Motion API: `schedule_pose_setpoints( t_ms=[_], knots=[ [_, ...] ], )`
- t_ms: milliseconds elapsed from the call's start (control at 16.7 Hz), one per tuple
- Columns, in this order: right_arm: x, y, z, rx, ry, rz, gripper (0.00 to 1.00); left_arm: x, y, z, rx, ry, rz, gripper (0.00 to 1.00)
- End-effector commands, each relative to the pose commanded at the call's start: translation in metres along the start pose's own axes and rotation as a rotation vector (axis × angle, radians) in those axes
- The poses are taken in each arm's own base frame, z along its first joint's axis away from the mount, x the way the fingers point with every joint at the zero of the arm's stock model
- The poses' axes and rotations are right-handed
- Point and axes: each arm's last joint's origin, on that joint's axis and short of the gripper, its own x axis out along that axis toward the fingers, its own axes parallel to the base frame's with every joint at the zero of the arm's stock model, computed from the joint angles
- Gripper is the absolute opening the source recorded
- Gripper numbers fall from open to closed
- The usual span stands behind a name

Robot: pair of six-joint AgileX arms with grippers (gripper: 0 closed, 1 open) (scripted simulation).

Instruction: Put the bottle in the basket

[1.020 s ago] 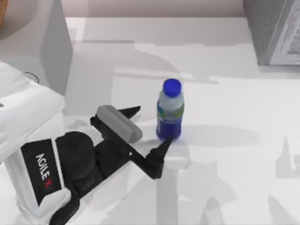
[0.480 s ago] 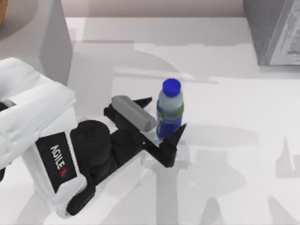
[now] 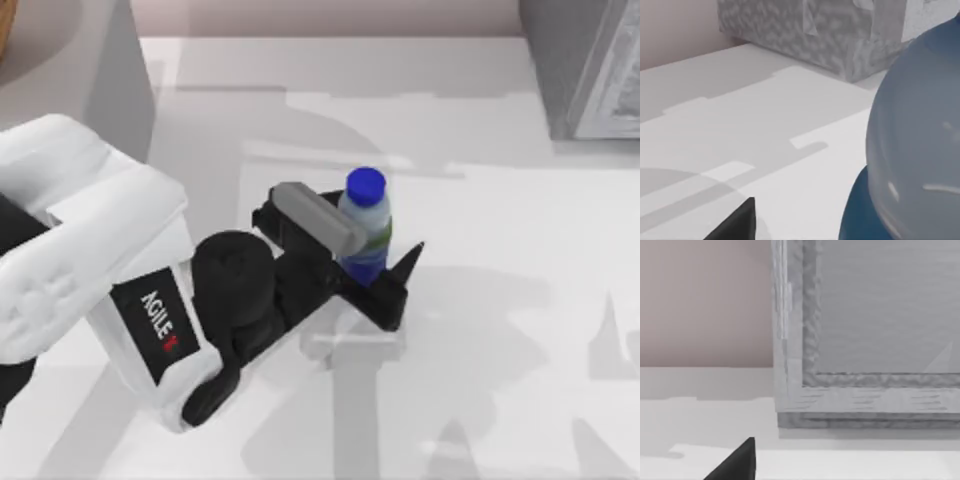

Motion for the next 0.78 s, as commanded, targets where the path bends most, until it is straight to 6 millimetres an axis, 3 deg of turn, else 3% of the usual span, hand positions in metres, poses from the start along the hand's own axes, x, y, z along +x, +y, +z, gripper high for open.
schedule_pose_setpoints(
  t_ms=[60, 780],
  knots=[
    [0.0000, 0.0000, 0.0000, 0.000, 0.000, 0.000, 1.00, 0.0000, 0.0000, 0.0000, 0.000, 0.000, 0.000, 1.00],
    [0.0000, 0.0000, 0.0000, 0.000, 0.000, 0.000, 1.00, 0.0000, 0.0000, 0.0000, 0.000, 0.000, 0.000, 0.10]
  ],
)
